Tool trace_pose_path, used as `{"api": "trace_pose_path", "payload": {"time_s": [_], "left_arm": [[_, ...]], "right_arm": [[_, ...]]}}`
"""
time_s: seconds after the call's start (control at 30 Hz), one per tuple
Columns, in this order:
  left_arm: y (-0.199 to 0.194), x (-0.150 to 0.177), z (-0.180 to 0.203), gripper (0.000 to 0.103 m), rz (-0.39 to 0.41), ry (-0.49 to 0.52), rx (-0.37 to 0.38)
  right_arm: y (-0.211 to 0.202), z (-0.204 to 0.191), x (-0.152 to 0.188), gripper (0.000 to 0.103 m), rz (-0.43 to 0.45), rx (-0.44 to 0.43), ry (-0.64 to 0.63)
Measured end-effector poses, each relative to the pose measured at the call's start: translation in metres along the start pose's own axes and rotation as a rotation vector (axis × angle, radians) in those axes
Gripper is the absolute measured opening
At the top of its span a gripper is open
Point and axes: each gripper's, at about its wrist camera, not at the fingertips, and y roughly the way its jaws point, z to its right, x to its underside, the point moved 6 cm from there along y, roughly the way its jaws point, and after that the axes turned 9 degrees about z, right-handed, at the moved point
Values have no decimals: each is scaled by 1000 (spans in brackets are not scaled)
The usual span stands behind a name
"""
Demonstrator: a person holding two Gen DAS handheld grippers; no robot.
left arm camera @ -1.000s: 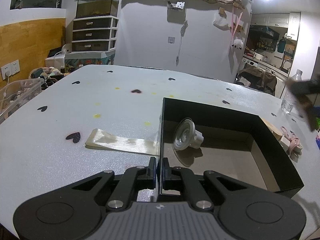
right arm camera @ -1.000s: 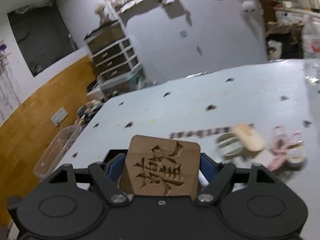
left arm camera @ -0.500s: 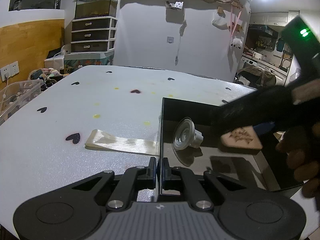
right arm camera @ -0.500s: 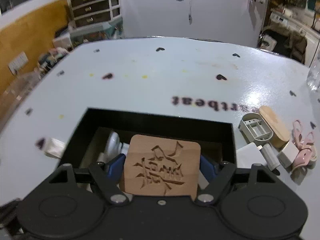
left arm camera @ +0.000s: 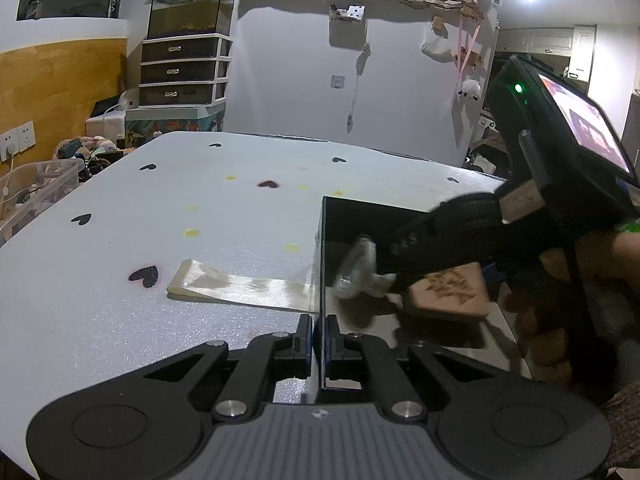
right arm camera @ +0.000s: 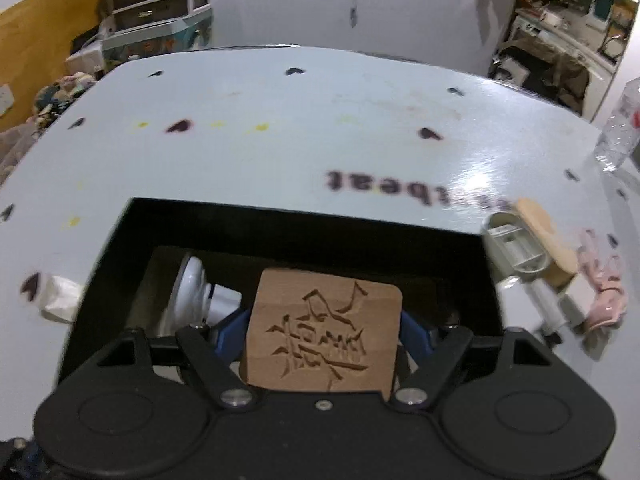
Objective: Organize rigid objects
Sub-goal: 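Place the wooden stamp into the black box beside the white stamp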
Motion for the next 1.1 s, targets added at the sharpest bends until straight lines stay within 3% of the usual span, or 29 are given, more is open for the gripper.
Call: {"api": "trace_pose_path", "payload": {"time_s": [0.13,0.3,0.7,1.1], "left_arm": [[0,0,0,5,-2,2,1],[0,0,0,5,-3,3,2],[1,-1,0,5,-7,4,0],[1,-1,-1,5,-6,5,0]], "right_arm": [[2,-3,1,80,-28,-60,75],[-13,0,0,91,-8,-99,85],[-70,15,-14,103,132,-235,-4],[-117,40,-16,103,330,-282,-74]]}}
